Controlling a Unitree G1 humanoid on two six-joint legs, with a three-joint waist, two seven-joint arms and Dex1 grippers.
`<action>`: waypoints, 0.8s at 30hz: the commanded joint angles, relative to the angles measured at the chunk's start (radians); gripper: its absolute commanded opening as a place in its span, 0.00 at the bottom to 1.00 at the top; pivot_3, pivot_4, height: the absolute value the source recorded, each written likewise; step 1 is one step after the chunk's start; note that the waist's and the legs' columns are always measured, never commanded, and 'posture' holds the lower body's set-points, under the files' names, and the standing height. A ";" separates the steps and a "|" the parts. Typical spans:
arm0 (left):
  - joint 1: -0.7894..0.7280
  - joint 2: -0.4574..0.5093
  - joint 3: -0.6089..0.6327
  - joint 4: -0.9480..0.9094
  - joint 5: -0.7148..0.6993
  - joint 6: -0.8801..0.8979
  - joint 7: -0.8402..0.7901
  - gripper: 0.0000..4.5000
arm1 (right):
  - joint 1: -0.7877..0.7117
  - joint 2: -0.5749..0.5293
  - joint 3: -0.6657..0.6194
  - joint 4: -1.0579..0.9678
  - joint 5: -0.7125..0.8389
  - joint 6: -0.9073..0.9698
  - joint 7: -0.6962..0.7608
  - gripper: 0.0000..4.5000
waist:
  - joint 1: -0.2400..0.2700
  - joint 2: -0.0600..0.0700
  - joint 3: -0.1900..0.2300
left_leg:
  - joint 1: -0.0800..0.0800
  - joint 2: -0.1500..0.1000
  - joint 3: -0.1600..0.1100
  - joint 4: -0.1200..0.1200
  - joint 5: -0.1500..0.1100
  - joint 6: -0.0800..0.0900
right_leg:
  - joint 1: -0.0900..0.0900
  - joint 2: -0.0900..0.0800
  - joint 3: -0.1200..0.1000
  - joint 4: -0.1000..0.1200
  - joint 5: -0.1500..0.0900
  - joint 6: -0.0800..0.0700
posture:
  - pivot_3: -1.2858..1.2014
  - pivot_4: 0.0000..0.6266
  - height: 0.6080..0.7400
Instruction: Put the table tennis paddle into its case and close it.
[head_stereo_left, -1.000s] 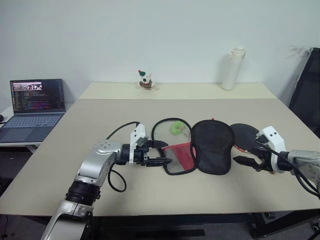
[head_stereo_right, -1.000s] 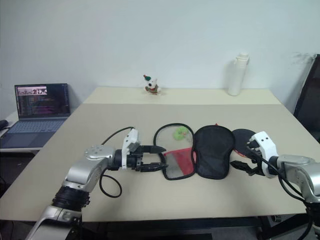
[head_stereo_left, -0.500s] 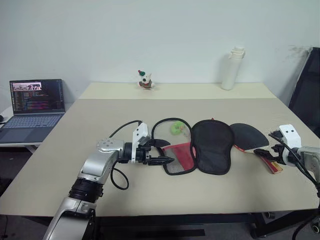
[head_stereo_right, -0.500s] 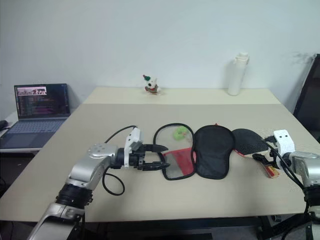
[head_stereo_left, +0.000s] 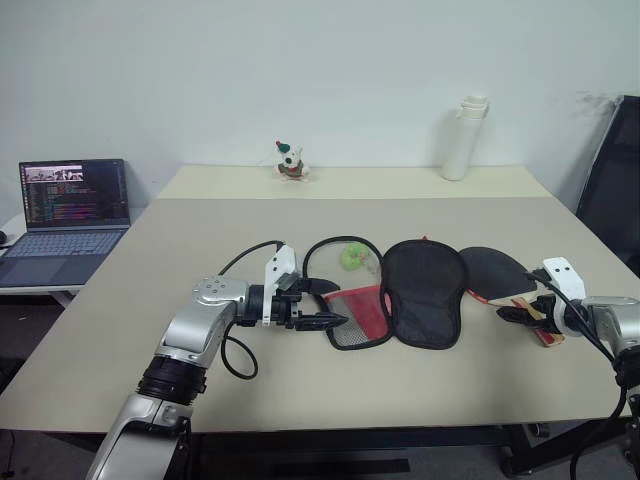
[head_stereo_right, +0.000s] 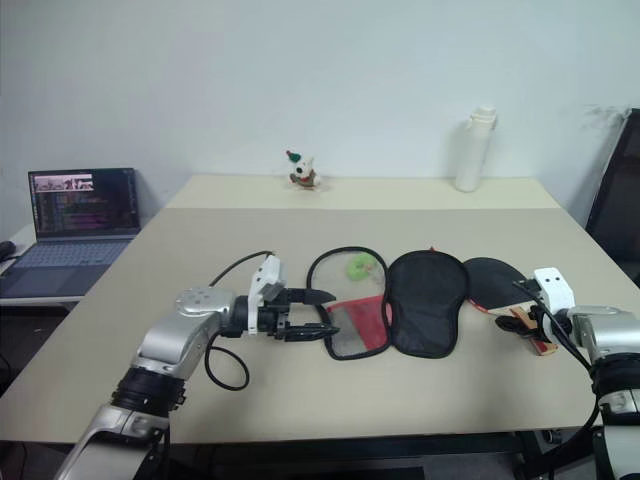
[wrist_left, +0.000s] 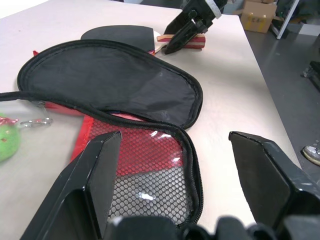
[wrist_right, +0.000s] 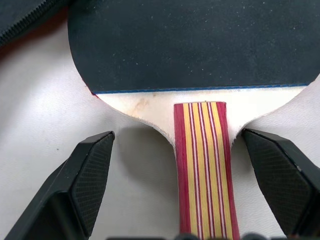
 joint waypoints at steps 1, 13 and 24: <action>-0.027 0.007 0.016 -0.021 -0.013 -0.012 -0.009 0.84 | -0.008 0.016 -0.033 0.027 -0.017 -0.015 -0.049 0.88 | 0.000 0.000 0.000 | 0.000 0.000 0.000 0.000 0.000 0.000 | 0.000 0.000 0.000 0.000 0.000 0.000 | 0.52 0.24 1.00; -0.028 0.004 0.016 -0.019 -0.010 -0.015 -0.004 0.84 | -0.050 0.050 -0.193 0.022 -0.011 -0.027 -0.282 0.24 | 0.000 0.000 0.000 | 0.000 0.000 0.002 0.000 0.000 0.000 | 0.000 -0.001 0.002 0.000 0.001 0.001 | 0.52 0.24 1.00; 0.006 0.026 0.037 -0.045 -0.024 -0.002 -0.001 0.84 | -0.042 0.255 -0.332 -0.611 0.156 0.321 -0.496 0.24 | -0.020 0.001 0.001 | 0.000 0.001 0.007 -0.002 0.000 0.000 | -0.004 0.001 0.012 0.001 0.003 -0.003 | 0.52 0.24 1.00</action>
